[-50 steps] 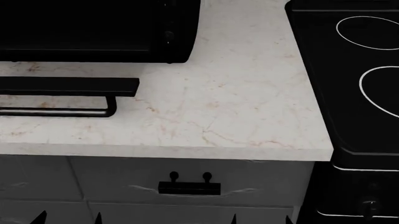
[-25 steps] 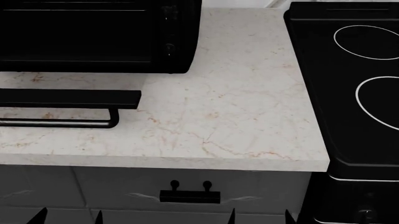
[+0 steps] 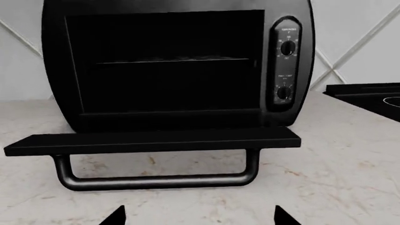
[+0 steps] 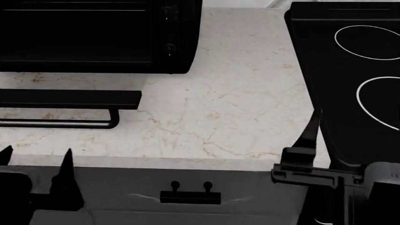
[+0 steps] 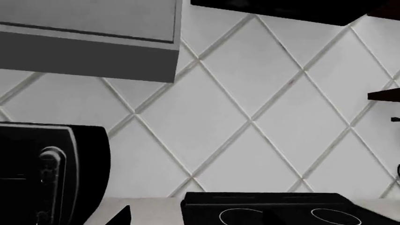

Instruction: Close the toaster oven door.

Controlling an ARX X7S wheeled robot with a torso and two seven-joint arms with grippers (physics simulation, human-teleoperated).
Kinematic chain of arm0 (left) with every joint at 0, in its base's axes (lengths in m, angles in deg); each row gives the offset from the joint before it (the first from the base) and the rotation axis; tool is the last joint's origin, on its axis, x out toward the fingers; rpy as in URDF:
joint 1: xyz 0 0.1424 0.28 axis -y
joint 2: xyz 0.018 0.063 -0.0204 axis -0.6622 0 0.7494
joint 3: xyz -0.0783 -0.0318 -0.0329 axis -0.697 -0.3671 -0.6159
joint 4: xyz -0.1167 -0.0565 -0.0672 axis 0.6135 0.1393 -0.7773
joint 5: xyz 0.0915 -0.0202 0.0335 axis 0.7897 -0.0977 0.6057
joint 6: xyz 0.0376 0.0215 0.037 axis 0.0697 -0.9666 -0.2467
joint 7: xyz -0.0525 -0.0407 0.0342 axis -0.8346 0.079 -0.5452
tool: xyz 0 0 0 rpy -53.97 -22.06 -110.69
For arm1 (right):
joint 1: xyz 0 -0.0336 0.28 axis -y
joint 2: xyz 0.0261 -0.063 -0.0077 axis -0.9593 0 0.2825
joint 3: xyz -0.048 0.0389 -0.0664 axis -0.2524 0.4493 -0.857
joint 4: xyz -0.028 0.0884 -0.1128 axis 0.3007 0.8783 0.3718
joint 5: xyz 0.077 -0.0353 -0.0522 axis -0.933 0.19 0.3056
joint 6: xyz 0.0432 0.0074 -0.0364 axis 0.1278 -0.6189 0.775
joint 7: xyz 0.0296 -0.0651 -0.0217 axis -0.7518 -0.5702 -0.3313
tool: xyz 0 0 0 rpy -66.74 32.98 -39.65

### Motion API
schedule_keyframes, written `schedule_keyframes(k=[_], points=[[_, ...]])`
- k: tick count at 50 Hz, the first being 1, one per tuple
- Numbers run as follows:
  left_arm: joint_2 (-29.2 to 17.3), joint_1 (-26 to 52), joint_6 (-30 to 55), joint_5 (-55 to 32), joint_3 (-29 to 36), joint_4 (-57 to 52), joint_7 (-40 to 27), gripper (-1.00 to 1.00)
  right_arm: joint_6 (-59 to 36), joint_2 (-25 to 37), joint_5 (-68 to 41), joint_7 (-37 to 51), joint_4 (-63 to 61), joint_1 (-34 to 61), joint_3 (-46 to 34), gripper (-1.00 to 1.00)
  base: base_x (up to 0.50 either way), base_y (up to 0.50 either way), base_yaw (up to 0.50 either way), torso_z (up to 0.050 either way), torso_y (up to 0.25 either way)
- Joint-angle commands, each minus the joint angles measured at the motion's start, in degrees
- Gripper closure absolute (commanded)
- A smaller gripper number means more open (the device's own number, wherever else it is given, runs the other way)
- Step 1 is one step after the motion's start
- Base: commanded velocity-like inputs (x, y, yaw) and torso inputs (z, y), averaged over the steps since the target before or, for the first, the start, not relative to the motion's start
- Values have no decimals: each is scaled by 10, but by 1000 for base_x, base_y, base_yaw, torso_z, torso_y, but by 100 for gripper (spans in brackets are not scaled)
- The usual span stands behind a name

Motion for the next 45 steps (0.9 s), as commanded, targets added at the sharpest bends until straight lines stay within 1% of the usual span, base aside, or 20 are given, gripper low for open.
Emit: schedule_keyframes(k=[1,2,3,7,9,12,14,20,25,28,31,33,35,37,40,45], points=[[-55,90,149,-41,-32,-84,6,-100,-220,142,-168,90,-224,135,108,-100,0,0,0,0,0],[-58,96,158,-45,-34,-88,8,-100,-212,191,-230,147,-224,140,107,-100,0,0,0,0,0],[-64,107,177,-51,-38,-90,10,-100,-208,223,-275,185,-224,144,110,-100,0,0,0,0,0],[-76,130,200,-62,-44,-93,17,-100,-167,307,-376,278,-224,136,124,-100,0,0,0,0,0],[-80,140,208,-64,-39,-99,20,-100,-141,331,-392,307,-223,130,112,-100,0,0,0,0,0],[-80,156,225,-73,-33,-105,23,-100,-128,332,-372,308,-217,119,93,-100,0,171,0,0,0],[-80,163,227,-71,-25,-99,24,-100,-127,334,-372,308,-213,116,91,-100,0,500,0,0,0],[-85,186,231,-71,-9,-90,31,-100,-126,330,-347,308,-198,123,50,-100,0,500,0,0,0],[-87,168,205,-77,-20,-90,42,-100,-154,344,-374,329,-208,162,37,-100,0,500,0,0,0],[-93,163,228,-88,-27,-125,40,-100,-165,356,-397,345,-219,180,35,-100,0,500,0,0,0],[-98,173,258,-103,-45,-151,35,-100,-149,376,-415,364,-223,178,35,-100,0,500,0,0,0],[-99,179,269,-105,-45,-157,32,-100,-136,380,-410,366,-221,172,28,-100,0,500,0,0,0],[-102,171,260,-101,-39,-154,35,-100,-120,386,-400,363,-221,149,32,-100,0,500,0,0,0],[-100,172,259,-101,-37,-152,35,-100,-109,401,-411,375,-223,140,40,-100,0,500,0,0,0],[-103,170,253,-96,-30,-149,35,-100,-88,412,-406,384,-222,123,34,-100,0,500,0,0,0],[-107,158,231,-85,-22,-138,36,-100,-69,413,-390,379,-217,112,21,-100,0,500,0,0,0]])
